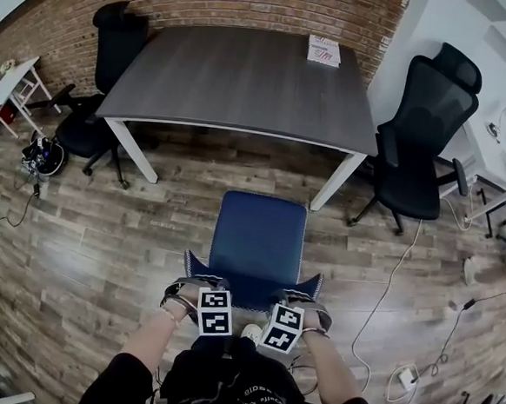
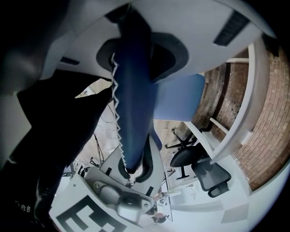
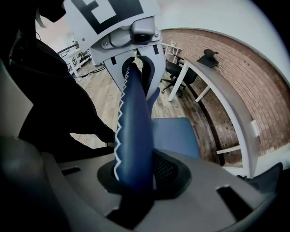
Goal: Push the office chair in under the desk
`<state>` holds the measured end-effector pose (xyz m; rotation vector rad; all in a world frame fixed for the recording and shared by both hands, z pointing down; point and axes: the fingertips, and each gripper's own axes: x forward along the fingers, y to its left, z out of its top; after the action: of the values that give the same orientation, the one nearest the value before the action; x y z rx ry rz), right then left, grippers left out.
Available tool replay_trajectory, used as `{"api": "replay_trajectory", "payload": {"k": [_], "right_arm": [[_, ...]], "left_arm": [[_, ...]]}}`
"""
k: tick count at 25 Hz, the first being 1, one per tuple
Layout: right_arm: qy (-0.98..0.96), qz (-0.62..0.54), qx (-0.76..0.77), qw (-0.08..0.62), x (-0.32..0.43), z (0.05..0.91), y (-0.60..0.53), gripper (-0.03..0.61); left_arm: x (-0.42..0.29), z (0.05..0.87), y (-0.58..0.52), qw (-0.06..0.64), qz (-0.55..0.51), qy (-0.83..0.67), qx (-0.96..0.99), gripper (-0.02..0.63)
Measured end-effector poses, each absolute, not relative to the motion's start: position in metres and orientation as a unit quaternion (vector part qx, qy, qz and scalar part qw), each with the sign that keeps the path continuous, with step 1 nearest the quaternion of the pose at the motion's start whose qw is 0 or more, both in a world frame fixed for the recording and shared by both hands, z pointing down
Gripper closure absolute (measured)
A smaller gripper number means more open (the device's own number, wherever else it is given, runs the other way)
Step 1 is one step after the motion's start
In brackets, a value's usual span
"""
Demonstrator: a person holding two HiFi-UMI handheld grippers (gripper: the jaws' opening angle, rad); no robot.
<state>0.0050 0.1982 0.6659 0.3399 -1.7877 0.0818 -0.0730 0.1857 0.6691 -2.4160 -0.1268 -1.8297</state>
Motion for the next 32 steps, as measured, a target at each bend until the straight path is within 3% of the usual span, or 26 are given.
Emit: {"api": "replay_trajectory", "payload": {"k": [32], "right_arm": [[-0.779, 0.042, 0.12, 0.614, 0.028, 0.652, 0.135, 0.495]], "left_arm": [[-0.051, 0.655, 0.124, 0.028, -0.614, -0.037, -0.788, 0.531]]}}
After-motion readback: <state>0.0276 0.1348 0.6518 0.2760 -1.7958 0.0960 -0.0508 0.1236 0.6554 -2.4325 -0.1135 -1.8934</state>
